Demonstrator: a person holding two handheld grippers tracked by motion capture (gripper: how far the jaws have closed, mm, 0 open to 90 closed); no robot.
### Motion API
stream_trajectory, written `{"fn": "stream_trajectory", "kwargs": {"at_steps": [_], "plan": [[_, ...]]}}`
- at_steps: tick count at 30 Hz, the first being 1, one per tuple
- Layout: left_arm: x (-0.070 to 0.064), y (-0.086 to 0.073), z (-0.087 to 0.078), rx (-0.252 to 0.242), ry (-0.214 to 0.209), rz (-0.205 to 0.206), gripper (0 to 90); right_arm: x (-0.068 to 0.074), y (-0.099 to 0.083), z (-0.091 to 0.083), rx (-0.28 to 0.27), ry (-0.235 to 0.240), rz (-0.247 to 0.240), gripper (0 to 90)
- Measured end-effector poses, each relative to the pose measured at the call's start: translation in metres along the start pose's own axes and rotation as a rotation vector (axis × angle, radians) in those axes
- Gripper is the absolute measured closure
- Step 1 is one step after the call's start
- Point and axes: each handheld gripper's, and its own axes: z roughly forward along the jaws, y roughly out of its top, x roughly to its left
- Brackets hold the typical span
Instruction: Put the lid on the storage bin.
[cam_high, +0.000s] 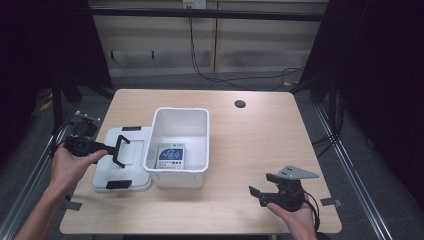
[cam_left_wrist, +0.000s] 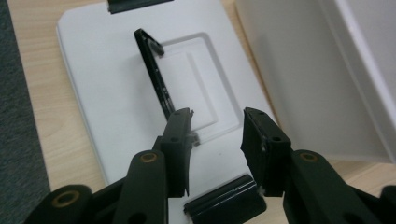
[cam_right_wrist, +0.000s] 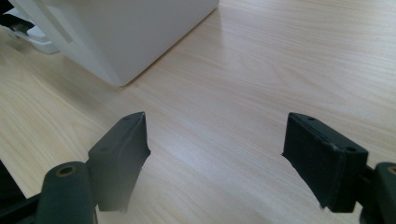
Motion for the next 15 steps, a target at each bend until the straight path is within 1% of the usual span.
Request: {"fn": "stream_trajectory", "kwargs": {"at_steps": [1,2,3,4,5,6,7,8,9,10,11,13,14,15], "plan": [[0.002,0.001,0.001,0.004,-0.006,0.000,62.8,0.000,0.000,0.000,-0.001,0.003,-0.002,21.4],[0.005,0.002,0.004,0.018,0.001,-0.011,63.0,0.000,0.000,0.000,-0.001,0.004,-0.003,21.4],[0.007,0.003,0.006,0.024,0.002,-0.032,65.0,0.000,0.000,0.000,-0.003,0.004,-0.005,21.4],[0.009,0.004,0.008,0.033,0.004,-0.037,67.4,0.000,0.000,0.001,-0.002,0.003,-0.006,21.4],[0.012,0.006,0.010,0.039,0.004,-0.038,67.0,0.000,0.000,0.001,0.000,0.004,-0.007,21.4],[0.014,0.007,0.013,0.038,0.003,-0.055,66.2,0.000,0.000,0.001,0.002,0.006,-0.005,21.4],[0.016,0.009,0.015,0.051,0.005,-0.061,65.5,0.001,0.000,0.001,0.004,0.006,-0.005,21.4],[0.017,0.010,0.017,0.054,0.007,-0.064,65.5,0.001,0.000,0.001,0.006,0.007,-0.005,21.4],[0.018,0.012,0.019,0.059,0.011,-0.070,65.6,0.001,0.000,0.002,0.008,0.007,-0.006,21.4],[0.018,0.013,0.022,0.078,0.020,-0.083,65.6,0.001,0.000,0.002,0.010,0.008,-0.011,21.4],[0.019,0.015,0.024,0.096,0.025,-0.080,65.8,0.001,0.000,0.002,0.014,0.007,-0.010,21.4],[0.019,0.016,0.027,0.117,0.044,-0.106,66.8,0.001,0.000,0.003,0.015,0.007,-0.009,21.4],[0.019,0.017,0.030,0.130,0.059,-0.104,67.0,0.001,0.000,0.003,0.017,0.008,-0.009,21.4],[0.019,0.018,0.032,0.134,0.062,-0.113,66.9,0.001,0.000,0.003,0.017,0.010,-0.011,21.4]]}}
